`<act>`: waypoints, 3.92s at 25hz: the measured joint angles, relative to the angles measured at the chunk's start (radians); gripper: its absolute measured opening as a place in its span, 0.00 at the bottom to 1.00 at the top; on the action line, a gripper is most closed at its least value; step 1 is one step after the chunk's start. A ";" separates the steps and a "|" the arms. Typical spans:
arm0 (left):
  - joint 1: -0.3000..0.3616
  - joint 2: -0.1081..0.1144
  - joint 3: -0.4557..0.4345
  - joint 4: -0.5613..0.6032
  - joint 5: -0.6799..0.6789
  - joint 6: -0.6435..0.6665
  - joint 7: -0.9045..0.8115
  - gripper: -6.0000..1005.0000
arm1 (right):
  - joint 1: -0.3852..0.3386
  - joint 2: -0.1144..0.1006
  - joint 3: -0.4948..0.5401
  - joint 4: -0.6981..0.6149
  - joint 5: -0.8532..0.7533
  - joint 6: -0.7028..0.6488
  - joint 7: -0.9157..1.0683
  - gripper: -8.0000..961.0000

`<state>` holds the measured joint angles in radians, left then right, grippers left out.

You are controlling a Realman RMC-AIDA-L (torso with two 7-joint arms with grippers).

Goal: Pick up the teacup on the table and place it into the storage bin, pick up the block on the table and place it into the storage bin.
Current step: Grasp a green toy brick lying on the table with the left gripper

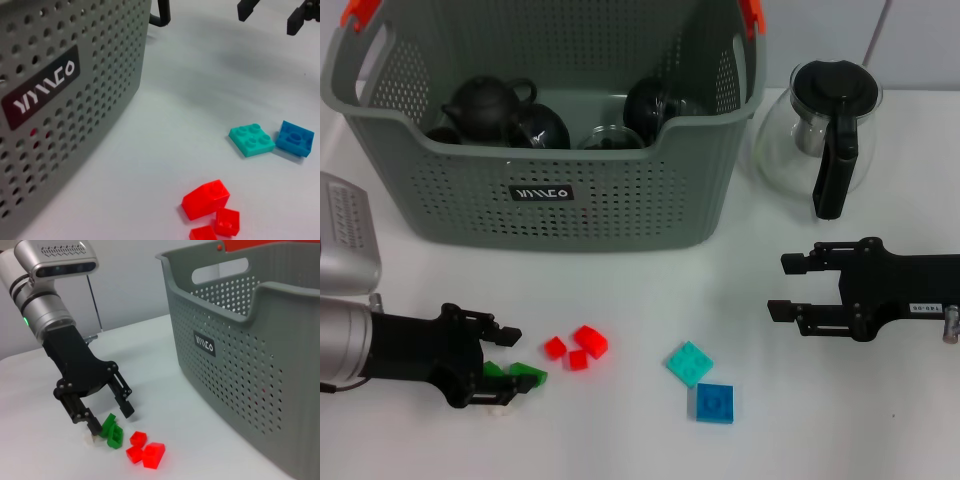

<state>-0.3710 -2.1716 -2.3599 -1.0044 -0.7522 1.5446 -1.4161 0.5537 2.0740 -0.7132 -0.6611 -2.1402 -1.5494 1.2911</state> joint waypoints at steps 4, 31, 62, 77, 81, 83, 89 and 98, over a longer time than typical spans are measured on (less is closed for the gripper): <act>-0.001 -0.001 0.021 0.001 -0.001 -0.019 0.005 0.61 | 0.000 0.000 0.000 0.000 0.001 0.000 0.000 0.71; 0.004 0.001 0.038 -0.027 -0.045 -0.047 -0.004 0.61 | -0.001 0.000 0.000 0.000 0.000 -0.003 0.002 0.71; -0.107 -0.001 0.525 -0.444 0.344 0.147 -1.199 0.58 | 0.003 -0.001 -0.008 0.000 0.000 0.027 0.006 0.71; -0.140 -0.001 0.660 -0.382 0.384 0.083 -1.367 0.56 | 0.002 0.000 -0.009 0.000 0.000 0.028 0.005 0.71; -0.145 -0.002 0.660 -0.378 0.388 0.079 -1.377 0.56 | 0.001 0.000 -0.009 0.000 0.000 0.023 0.005 0.71; -0.150 -0.002 0.661 -0.371 0.389 0.077 -1.381 0.57 | 0.000 0.000 -0.009 0.000 0.000 0.023 0.005 0.71; -0.181 -0.002 0.661 -0.320 0.397 0.069 -1.387 0.57 | -0.002 0.000 -0.009 0.000 0.000 0.024 0.004 0.71; -0.216 0.000 0.664 -0.262 0.423 0.044 -1.394 0.57 | -0.001 0.000 -0.009 0.000 0.000 0.025 0.004 0.71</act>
<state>-0.5869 -2.1720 -1.6957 -1.2665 -0.3292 1.5884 -2.8099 0.5523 2.0739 -0.7225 -0.6612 -2.1399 -1.5247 1.2947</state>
